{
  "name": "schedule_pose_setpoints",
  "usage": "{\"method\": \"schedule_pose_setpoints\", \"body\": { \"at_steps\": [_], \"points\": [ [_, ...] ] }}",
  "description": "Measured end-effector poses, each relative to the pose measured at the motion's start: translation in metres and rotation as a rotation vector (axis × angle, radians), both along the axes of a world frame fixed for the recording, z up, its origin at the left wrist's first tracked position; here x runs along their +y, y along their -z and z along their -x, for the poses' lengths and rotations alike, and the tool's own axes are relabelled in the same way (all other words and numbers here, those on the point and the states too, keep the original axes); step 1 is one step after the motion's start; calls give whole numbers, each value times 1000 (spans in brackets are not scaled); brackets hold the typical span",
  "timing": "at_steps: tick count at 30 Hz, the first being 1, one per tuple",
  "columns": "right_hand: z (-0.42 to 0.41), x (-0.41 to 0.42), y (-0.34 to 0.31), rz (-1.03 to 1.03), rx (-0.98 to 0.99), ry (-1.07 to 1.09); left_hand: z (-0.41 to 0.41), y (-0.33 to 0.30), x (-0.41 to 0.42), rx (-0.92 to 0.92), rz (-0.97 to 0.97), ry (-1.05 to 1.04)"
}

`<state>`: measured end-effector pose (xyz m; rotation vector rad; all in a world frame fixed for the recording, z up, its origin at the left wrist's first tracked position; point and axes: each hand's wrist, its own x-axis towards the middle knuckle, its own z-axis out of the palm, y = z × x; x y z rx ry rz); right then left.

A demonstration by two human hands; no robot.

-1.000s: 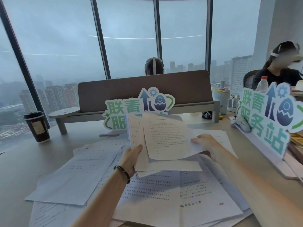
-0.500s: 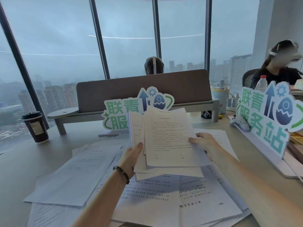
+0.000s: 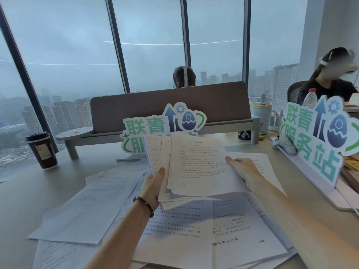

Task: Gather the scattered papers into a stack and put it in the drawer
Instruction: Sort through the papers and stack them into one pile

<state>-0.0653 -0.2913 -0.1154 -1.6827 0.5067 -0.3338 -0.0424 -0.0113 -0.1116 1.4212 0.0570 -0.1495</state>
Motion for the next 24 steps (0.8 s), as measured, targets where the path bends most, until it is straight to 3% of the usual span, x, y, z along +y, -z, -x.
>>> {"method": "schedule_pose_setpoints", "body": {
  "at_steps": [6, 12, 19, 24],
  "points": [
    [2, 9, 1, 134, 92, -84, 2, -2, -1, -11, -16, 26],
    [2, 12, 3, -53, 43, -102, 5, -3, -1, -27, 35, 90],
    [5, 4, -5, -39, -79, 9, 10, -9, -2, 6, 73, 153],
    [6, 6, -8, -41, -100, -53, 8, -6, 0, -19, 43, 224]
  ]
}}
